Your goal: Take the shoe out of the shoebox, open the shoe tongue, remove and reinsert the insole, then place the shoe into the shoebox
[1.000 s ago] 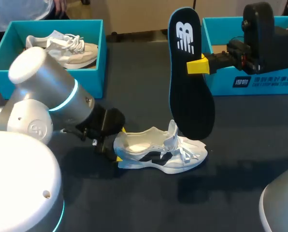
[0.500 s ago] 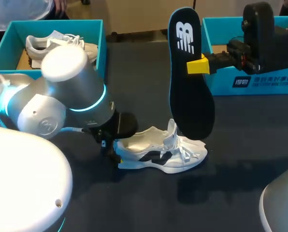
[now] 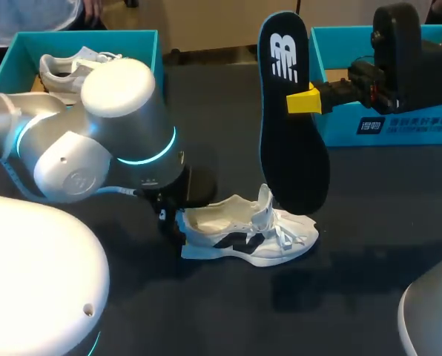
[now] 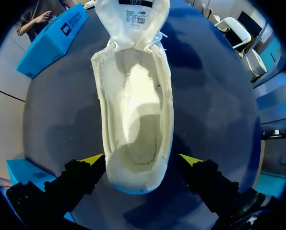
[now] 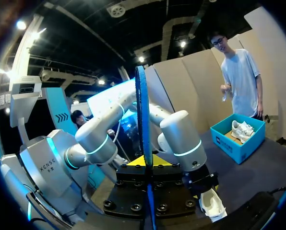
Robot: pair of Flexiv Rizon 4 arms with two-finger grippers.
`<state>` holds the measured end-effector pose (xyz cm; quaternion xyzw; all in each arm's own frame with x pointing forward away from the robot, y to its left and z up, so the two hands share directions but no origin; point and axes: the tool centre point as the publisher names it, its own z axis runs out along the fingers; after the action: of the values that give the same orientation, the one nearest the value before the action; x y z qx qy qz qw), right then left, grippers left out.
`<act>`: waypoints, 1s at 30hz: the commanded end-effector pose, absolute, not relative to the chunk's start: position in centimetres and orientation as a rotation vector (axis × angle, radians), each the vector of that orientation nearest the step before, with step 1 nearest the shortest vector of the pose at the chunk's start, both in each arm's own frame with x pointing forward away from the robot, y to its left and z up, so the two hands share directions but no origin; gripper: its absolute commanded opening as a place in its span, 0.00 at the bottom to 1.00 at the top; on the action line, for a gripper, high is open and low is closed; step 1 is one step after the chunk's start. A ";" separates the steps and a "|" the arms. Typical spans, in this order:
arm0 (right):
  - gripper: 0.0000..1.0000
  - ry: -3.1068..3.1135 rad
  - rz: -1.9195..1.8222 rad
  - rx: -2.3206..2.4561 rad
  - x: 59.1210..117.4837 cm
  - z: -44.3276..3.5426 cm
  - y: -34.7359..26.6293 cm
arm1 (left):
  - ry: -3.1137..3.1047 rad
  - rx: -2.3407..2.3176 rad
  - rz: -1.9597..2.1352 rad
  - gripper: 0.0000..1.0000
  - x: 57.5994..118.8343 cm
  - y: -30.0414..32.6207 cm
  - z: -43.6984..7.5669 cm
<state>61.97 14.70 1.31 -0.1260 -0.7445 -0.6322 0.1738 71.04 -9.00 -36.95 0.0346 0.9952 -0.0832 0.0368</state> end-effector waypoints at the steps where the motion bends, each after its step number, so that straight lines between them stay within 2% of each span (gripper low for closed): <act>1: 0.00 -2.112 -1.789 -0.356 62.2 1.3 15.0 | 3.055 0.101 -0.268 1.00 70.9 -8.3 -35.1; 13: 0.00 -2.112 -1.789 -0.356 62.2 1.3 15.0 | 3.014 0.192 -0.320 1.00 72.2 -10.9 -31.2; 30: 0.00 -2.112 -1.789 -0.356 62.2 1.3 15.0 | 2.998 0.140 -0.336 1.00 75.2 -17.9 -36.1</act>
<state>61.97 14.70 1.31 -0.1260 -0.7445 -0.6322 0.1738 74.38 -15.99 -33.51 0.0481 0.9898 -0.1190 0.0613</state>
